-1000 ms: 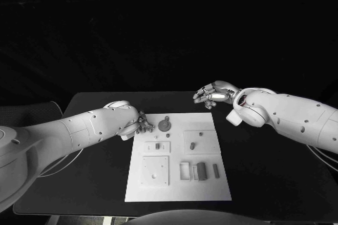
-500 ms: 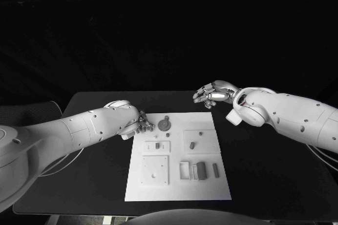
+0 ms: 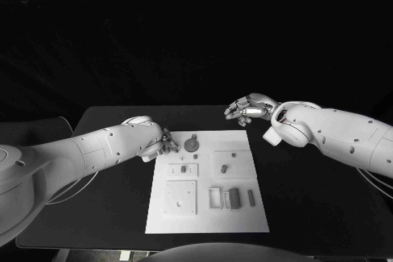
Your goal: Assemble the parts on the task board
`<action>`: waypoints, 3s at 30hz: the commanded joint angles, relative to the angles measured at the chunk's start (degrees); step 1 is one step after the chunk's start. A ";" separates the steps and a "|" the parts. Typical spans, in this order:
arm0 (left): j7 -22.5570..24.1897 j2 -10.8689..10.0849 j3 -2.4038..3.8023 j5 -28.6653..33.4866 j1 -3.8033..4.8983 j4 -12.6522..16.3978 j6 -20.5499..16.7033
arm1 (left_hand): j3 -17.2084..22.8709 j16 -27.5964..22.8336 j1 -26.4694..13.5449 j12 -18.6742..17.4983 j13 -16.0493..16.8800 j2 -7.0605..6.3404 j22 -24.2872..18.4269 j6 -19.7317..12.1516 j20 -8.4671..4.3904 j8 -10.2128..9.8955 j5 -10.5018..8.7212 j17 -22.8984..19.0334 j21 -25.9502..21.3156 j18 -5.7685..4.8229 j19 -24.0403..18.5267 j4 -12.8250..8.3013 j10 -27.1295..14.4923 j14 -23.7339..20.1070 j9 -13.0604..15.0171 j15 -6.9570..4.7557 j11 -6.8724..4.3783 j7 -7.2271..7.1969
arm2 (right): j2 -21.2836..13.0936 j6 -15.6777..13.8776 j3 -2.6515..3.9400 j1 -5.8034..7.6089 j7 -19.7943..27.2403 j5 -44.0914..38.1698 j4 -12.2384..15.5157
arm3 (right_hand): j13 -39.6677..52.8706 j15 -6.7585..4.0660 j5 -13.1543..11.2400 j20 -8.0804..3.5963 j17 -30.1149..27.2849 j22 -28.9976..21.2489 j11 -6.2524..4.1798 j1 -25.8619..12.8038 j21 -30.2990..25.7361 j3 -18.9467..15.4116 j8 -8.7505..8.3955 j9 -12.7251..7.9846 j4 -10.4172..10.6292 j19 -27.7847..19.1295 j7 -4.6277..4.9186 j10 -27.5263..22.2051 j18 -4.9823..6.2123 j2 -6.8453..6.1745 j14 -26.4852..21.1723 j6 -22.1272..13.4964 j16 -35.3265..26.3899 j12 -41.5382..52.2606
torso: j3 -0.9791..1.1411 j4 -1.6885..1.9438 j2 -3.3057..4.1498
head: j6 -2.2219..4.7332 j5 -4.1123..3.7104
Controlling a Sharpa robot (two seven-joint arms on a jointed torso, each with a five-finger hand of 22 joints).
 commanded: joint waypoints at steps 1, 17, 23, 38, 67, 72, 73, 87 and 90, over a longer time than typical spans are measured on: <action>0.78 0.05 0.03 2.84 0.01 0.23 -1.05 | 7.36 0.69 -6.51 0.22 -0.24 0.79 1.21 0.74 -0.03 0.19 0.62 -0.51 0.80 0.40 0.22 -10.23 0.86 0.58 0.49 -0.23 -0.35 -0.23 | 0.05 0.92 0.01 -0.04 0.41 0.00 0.03 | -0.08 0.12 -0.05 0.12 -0.10 0.60 2.10 -0.57 -0.35 0.00 -0.28 -0.07 -0.01 0.35 2.21 -9.55 0.80 0.10 -0.33 2.60 -0.32 -0.08 | 0.05 0.00 0.01 | -0.09 0.07; 0.38 -2.03 0.20 8.40 0.07 2.74 -5.26 | 17.68 2.54 -13.92 1.73 0.73 1.46 1.34 3.42 -1.18 1.67 1.74 -0.65 3.82 0.75 3.12 -20.46 3.73 3.31 2.57 -1.32 -1.65 -1.30 | -0.12 0.85 0.01 -0.04 0.42 0.00 0.12 | -0.10 0.12 -0.05 0.12 -0.11 0.62 2.10 -0.61 -0.35 0.01 -0.30 -0.08 0.00 0.36 2.21 -9.56 0.80 0.13 -0.33 2.60 -0.32 -0.06 | 0.04 0.02 -0.03 | 0.12 0.40; 0.09 -5.87 0.32 8.46 0.30 8.36 -7.23 | 17.93 2.79 -14.07 2.01 0.98 1.35 1.35 3.69 -1.33 1.86 2.28 -0.58 4.23 0.77 3.39 -20.83 3.99 3.63 2.92 -1.48 -1.82 -1.46 | -0.36 0.78 0.01 -0.04 0.39 0.00 0.23 | -0.10 0.12 -0.06 0.13 -0.11 0.62 2.10 -0.64 -0.36 0.00 -0.31 -0.08 0.02 0.36 2.22 -9.56 0.80 0.14 -0.33 2.60 -0.31 -0.05 | 0.05 0.07 -0.07 | 0.09 0.45; -1.12 -15.61 -0.17 1.52 0.76 23.80 -8.83 | 18.23 3.07 -14.01 2.26 1.22 1.00 1.36 4.06 -1.52 2.05 2.47 -0.52 4.74 0.80 3.69 -21.30 4.31 4.01 3.32 -1.64 -2.02 -1.67 | -0.97 0.59 0.01 -0.06 0.30 0.00 0.40 | -0.13 0.13 -0.06 0.13 -0.12 0.63 2.11 -0.75 -0.36 -0.02 -0.33 -0.09 0.09 0.37 2.22 -9.57 0.80 0.16 -0.32 2.60 -0.31 -0.04 | -0.03 0.10 -0.04 | 0.06 0.59; -1.70 -15.25 -0.23 -4.79 -1.82 25.05 -7.80 | 18.38 3.27 -14.07 2.42 1.37 0.96 1.36 4.32 -1.62 2.14 2.46 -0.47 5.15 0.80 3.90 -21.44 4.61 4.31 3.59 -1.74 -2.16 -1.79 | -1.32 0.61 0.01 -0.10 0.25 0.00 0.58 | -0.17 0.13 -0.05 0.13 -0.13 0.66 2.11 -0.85 -0.37 0.00 -0.37 -0.11 0.13 0.39 2.22 -9.58 0.80 0.16 -0.32 2.61 -0.30 0.00 | 0.00 -0.05 0.08 | -0.95 0.55; -1.82 -15.18 -0.23 -4.79 -1.91 24.99 -7.43 | 18.39 3.28 -14.10 2.43 1.38 0.98 1.35 4.32 -1.62 2.14 2.46 -0.47 5.18 0.80 3.91 -21.44 4.61 4.33 3.61 -1.75 -2.16 -1.80 | -1.38 0.67 0.01 -0.10 0.19 0.00 0.60 | -0.18 0.13 -0.05 0.13 -0.13 0.66 2.11 -0.86 -0.37 0.01 -0.37 -0.11 0.13 0.39 2.23 -9.58 0.80 0.15 -0.32 2.61 -0.29 0.01 | -0.02 -0.05 0.07 | -1.05 0.58; -1.81 -15.16 -0.23 -4.79 -1.92 24.92 -7.46 | 18.39 3.28 -14.10 2.43 1.39 0.98 1.35 4.32 -1.62 2.14 2.46 -0.47 5.19 0.80 3.91 -21.44 4.61 4.33 3.61 -1.75 -2.16 -1.80 | -1.38 0.68 0.01 -0.10 0.19 0.00 0.59 | -0.18 0.13 -0.05 0.13 -0.14 0.66 2.11 -0.87 -0.37 0.01 -0.37 -0.11 0.13 0.39 2.23 -9.58 0.80 0.15 -0.32 2.61 -0.29 0.01 | -0.02 -0.04 0.07 | -1.06 0.58; -2.09 -14.88 -0.23 -5.00 -2.23 24.04 -6.90 | 18.41 3.30 -14.16 2.45 1.41 1.03 1.35 4.32 -1.64 2.13 2.45 -0.47 5.25 0.79 3.90 -21.44 4.63 4.34 3.66 -1.76 -2.17 -1.80 | -1.36 0.73 0.01 -0.12 0.21 0.00 0.57 | -0.21 0.13 -0.05 0.12 -0.14 0.67 2.11 -0.89 -0.37 0.02 -0.39 -0.12 0.14 0.40 2.23 -9.59 0.80 0.15 -0.32 2.61 -0.29 0.02 | -0.06 -0.02 0.06 | -1.16 0.50; -2.11 -14.81 -0.23 -5.05 -2.28 23.91 -6.74 | 18.42 3.30 -14.16 2.45 1.42 1.04 1.35 4.32 -1.64 2.13 2.45 -0.47 5.26 0.79 3.90 -21.44 4.63 4.34 3.67 -1.76 -2.17 -1.80 | -1.36 0.76 0.01 -0.12 0.21 0.00 0.57 | -0.21 0.13 -0.05 0.12 -0.14 0.67 2.11 -0.89 -0.37 0.02 -0.40 -0.12 0.14 0.40 2.23 -9.59 0.80 0.15 -0.32 2.61 -0.29 0.02 | -0.06 -0.02 0.07 | -1.24 0.50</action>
